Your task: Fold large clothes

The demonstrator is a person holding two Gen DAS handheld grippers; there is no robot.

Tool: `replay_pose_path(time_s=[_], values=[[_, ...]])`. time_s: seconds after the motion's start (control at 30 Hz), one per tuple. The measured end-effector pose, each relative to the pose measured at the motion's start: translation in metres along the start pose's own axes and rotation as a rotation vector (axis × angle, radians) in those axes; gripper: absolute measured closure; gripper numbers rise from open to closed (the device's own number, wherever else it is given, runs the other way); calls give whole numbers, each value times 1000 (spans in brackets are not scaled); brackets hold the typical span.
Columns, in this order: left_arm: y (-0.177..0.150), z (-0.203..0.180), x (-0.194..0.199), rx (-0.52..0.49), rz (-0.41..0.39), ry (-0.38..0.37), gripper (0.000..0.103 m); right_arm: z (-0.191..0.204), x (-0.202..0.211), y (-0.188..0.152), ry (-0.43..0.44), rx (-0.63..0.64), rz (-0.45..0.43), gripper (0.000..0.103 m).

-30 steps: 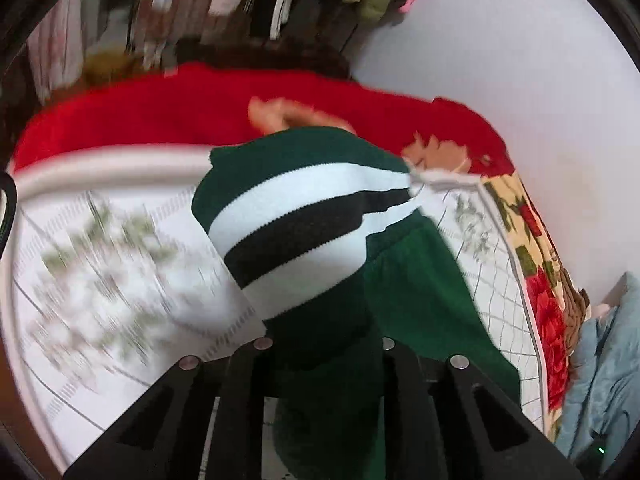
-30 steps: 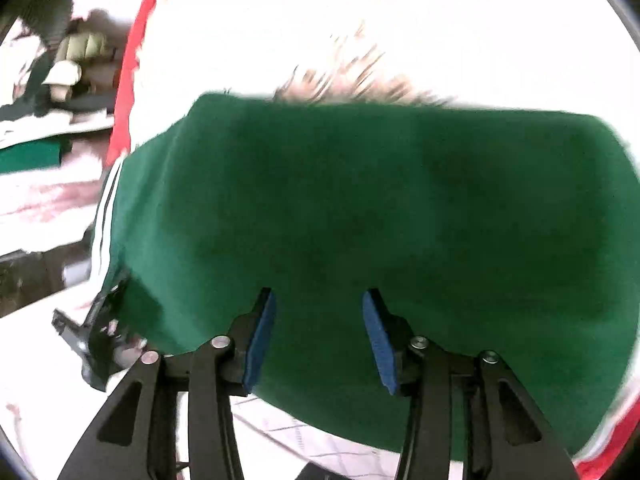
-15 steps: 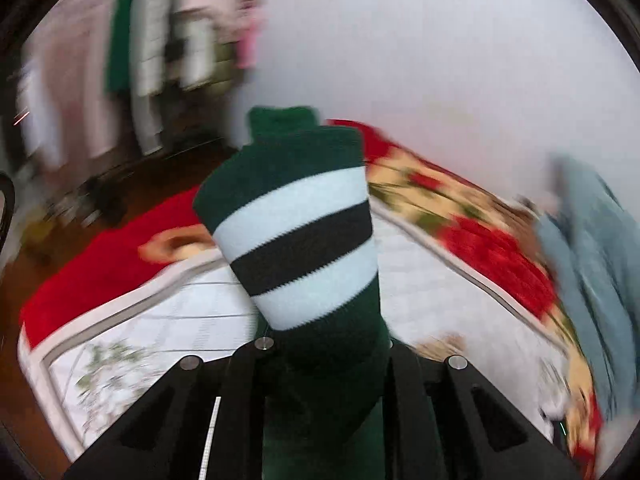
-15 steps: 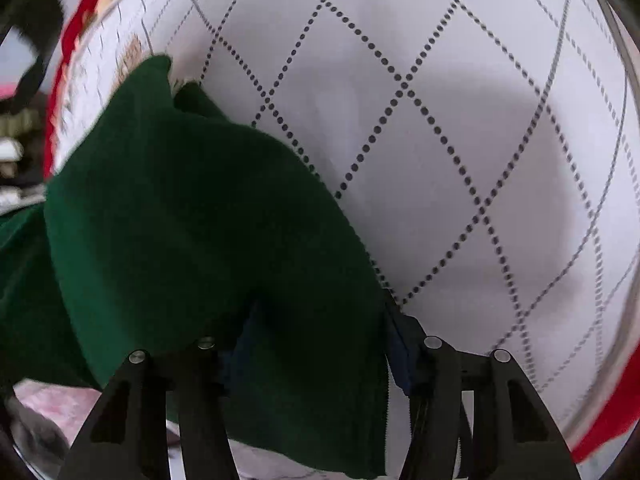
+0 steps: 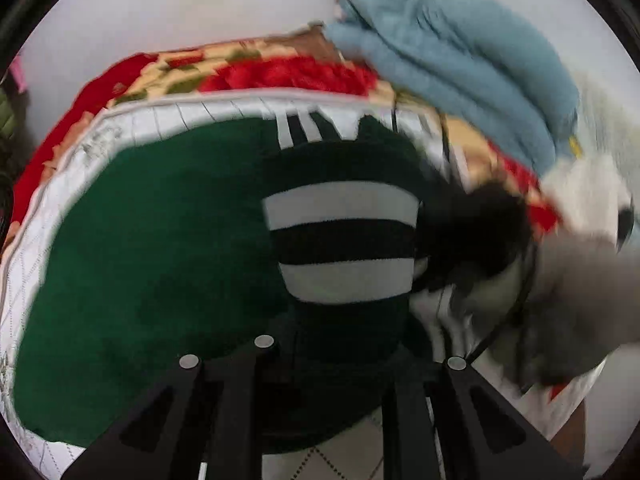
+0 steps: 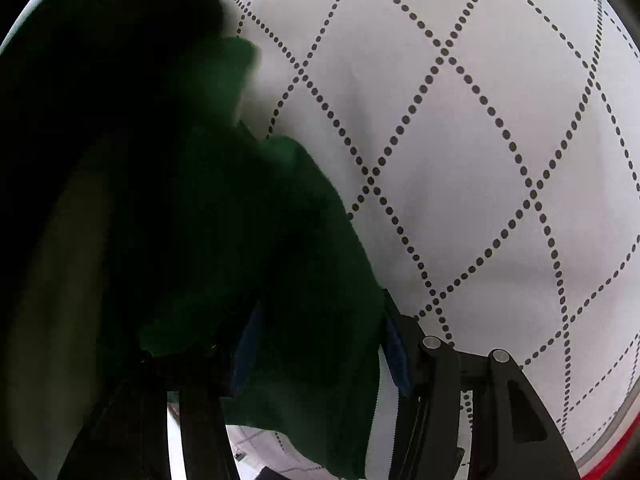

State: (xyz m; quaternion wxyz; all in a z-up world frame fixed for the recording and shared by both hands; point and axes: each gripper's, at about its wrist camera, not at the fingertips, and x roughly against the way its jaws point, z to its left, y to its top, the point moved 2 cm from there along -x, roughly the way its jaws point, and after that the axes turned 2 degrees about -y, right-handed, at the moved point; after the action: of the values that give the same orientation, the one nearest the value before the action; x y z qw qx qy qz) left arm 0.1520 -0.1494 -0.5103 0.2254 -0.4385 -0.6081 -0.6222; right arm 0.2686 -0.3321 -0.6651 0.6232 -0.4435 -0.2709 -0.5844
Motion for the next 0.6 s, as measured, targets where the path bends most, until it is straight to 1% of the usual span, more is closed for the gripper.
replay_pose_path(time_s=[0.1,0.17,0.23,0.3,0.33,0.4,0.43,0.47,0.53,0.6], values=[[-2,8,-7,-18,17,36,91,-5,6,0,19,-5,6,47],[1,15,-6,-19,44,61,89,-5,13,1,22,-3,12,47],[1,9,-4,-62,73,77,86,-8,22,0,12,3,18,47],[-1,6,3,-93,94,94,85,-11,39,-4,7,4,6,47],[-1,7,8,-93,93,97,81,-14,47,-7,12,-1,-5,46],[-6,11,12,-76,103,85,57,-22,66,-13,15,-24,-29,39],[-7,13,16,-59,111,68,20,-27,79,-18,20,-43,-52,39],[-8,16,22,-35,111,59,2,-31,92,-22,37,-63,-71,39],[-9,21,33,9,117,44,3,-38,115,-29,77,-106,-109,38],[-10,28,44,55,134,48,3,-35,133,-33,133,-124,-141,34]])
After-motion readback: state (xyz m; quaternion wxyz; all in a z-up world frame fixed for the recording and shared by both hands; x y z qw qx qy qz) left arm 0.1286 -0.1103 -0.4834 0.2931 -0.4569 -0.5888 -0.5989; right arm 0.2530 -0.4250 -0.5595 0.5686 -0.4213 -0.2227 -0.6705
